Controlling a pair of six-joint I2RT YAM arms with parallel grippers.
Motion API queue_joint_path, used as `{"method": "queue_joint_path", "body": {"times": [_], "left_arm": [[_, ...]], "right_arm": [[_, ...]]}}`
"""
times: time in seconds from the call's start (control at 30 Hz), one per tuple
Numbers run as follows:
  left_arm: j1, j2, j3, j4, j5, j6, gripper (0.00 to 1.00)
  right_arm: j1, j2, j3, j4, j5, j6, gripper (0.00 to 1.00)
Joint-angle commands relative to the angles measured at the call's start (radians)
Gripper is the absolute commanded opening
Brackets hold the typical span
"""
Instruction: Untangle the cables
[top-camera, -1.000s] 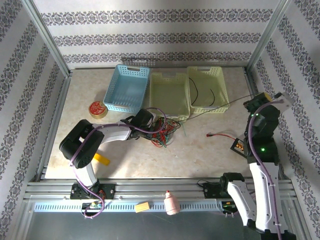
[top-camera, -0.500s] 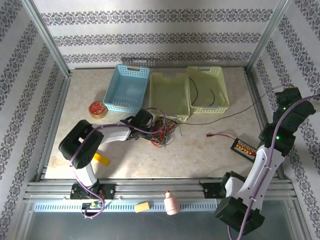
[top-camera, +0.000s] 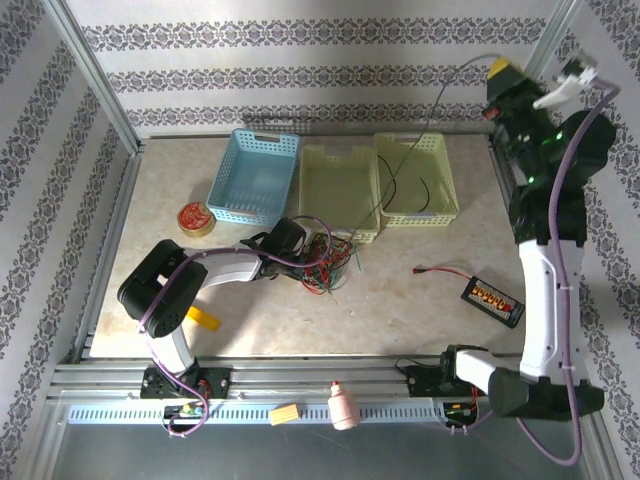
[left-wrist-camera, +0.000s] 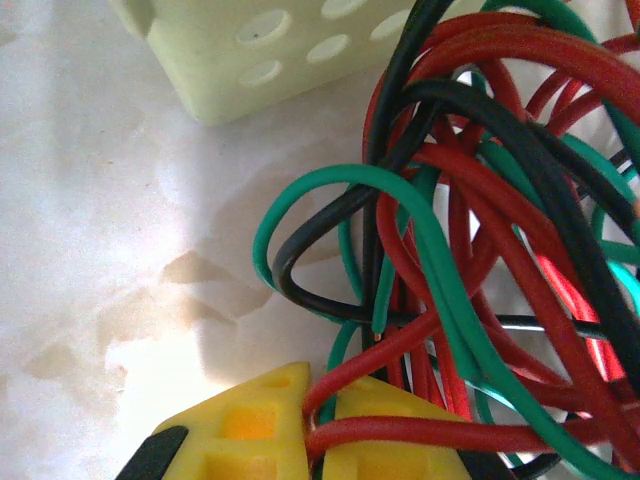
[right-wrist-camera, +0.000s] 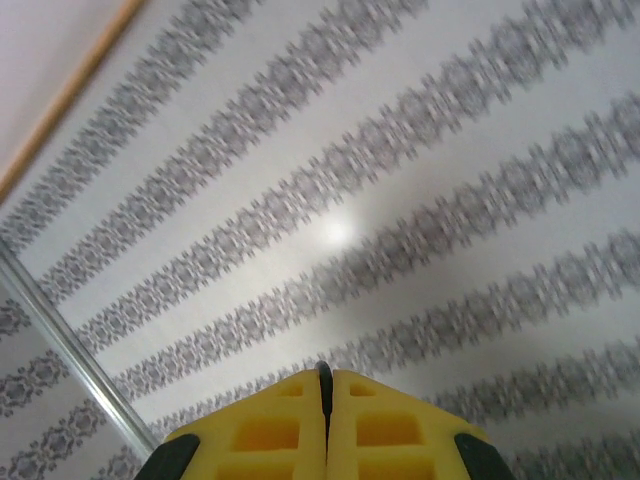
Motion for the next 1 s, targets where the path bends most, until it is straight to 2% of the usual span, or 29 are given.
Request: {"method": "queue_joint_path", "body": {"times": [0.0, 0.2, 0.37, 0.5, 0.67, 0.8, 0.83, 0.97], "left_arm": [[-0.004, 0.024, -0.009, -0.058, -0.012, 0.019, 0.00], [-0.003, 0.018, -0.016, -0.055, -0.015, 0.017, 0.00], [-0.004, 0.017, -0.017, -0.056, -0.013, 0.019, 0.00], [-0.004, 0.016, -0.016, -0.057, -0.015, 0.020, 0.00], [-0.004, 0.010, -0.018, -0.057, -0.012, 0.025, 0.00], [-0.003, 0.015, -0.014, -0.058, -0.007, 0.027, 0.00], [-0.004, 0.017, -0.013, -0.057, -0.005, 0.026, 0.00], [-0.004, 0.020, -0.009, -0.055, -0.002, 0.027, 0.00]], "right_arm": [[0.005, 0.068, 0.155, 0.056, 0.030, -0.069, 0.00], [0.005, 0.187, 0.357, 0.058, 0.024, -0.073, 0.00], [0.005, 0.253, 0.391, 0.033, 0.035, -0.073, 0.00], [0.005, 0.280, 0.330, 0.017, 0.063, -0.087, 0.00], [0.005, 0.275, 0.171, 0.016, 0.102, -0.121, 0.00], [0.007, 0.259, 0.009, -0.003, 0.195, -0.174, 0.00], [0.012, 0.242, -0.052, 0.065, 0.155, -0.228, 0.00], [0.142, 0.222, -0.053, -0.023, 0.356, -0.459, 0.00]]}}
